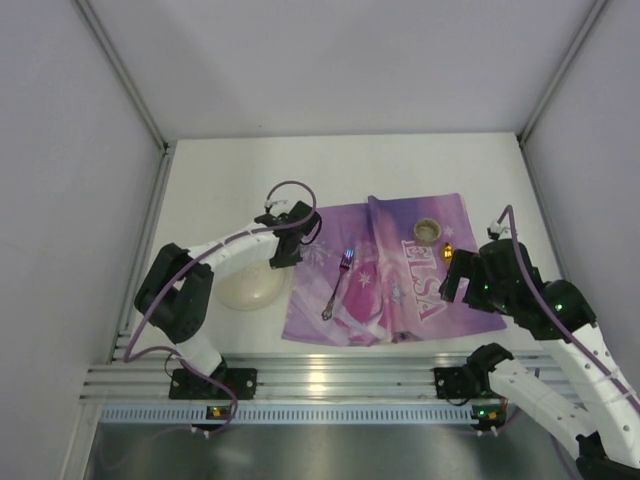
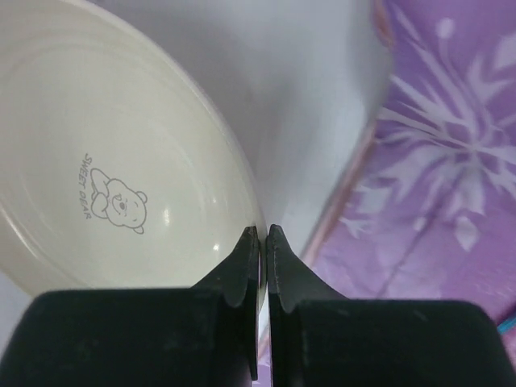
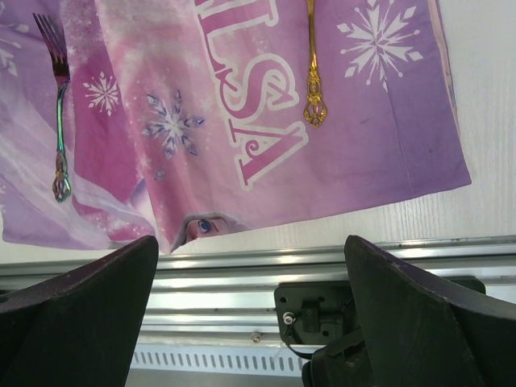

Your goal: Set the dinner table for one person

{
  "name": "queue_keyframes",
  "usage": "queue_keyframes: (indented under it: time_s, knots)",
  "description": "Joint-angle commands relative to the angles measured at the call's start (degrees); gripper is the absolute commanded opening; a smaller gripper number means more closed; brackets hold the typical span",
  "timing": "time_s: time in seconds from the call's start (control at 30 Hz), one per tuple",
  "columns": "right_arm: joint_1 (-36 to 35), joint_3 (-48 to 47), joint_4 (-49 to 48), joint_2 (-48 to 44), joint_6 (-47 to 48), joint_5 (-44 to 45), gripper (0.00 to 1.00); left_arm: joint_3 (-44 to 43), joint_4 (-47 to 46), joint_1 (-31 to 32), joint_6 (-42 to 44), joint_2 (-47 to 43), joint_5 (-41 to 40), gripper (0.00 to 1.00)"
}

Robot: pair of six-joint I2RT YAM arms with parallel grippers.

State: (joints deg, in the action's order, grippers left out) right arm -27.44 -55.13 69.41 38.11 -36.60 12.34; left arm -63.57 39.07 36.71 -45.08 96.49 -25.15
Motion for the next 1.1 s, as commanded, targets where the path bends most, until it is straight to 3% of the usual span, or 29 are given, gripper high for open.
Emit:
queue_keyframes:
  time_s: [0.0, 0.13, 0.27, 0.5, 0.6, 0.63, 0.8, 1.07]
  knots:
    - [0.8, 0.3, -2.2, -0.1, 0.6, 0.1, 1.0, -0.3, 3.9, -4.3, 0.8, 0.4, -3.9, 0.0]
    - [0.8, 0.6, -2.3, -0.1, 0.7, -0.1, 1.0, 3.4, 2.9, -11.8, 5.1, 1.8, -5.4, 0.0]
    - [0.8, 0.9, -2.3, -0.5, 0.8, 0.0, 1.0, 7.8, -2.6, -19.6, 10.5, 0.3, -0.6, 0.0]
    - [0.8, 0.8, -2.4, 0.4, 1.5, 0.3, 1.0, 5.4, -2.3, -21.4, 12.6, 1.5, 3.5, 0.45]
    - [0.9, 0.9, -2.5, 0.6, 1.7, 0.5, 1.0, 2.0, -1.1, -19.4, 11.5, -0.8, 8.2, 0.54]
    - [0.7, 1.1, -2.8, 0.7, 1.7, 0.6, 1.0, 1.3, -1.5, -18.5, 11.6, -3.0, 10.4, 0.65]
    - [0.8, 1.5, -3.5, 1.9, 1.7, 0.1, 1.0, -0.6, -8.7, -14.1, 11.9, -4.1, 22.1, 0.66]
    - [0.8, 1.0, -4.2, 3.3, 1.9, 0.1, 1.0, -2.0, -11.1, -8.9, 10.9, 3.2, 23.8, 0.63]
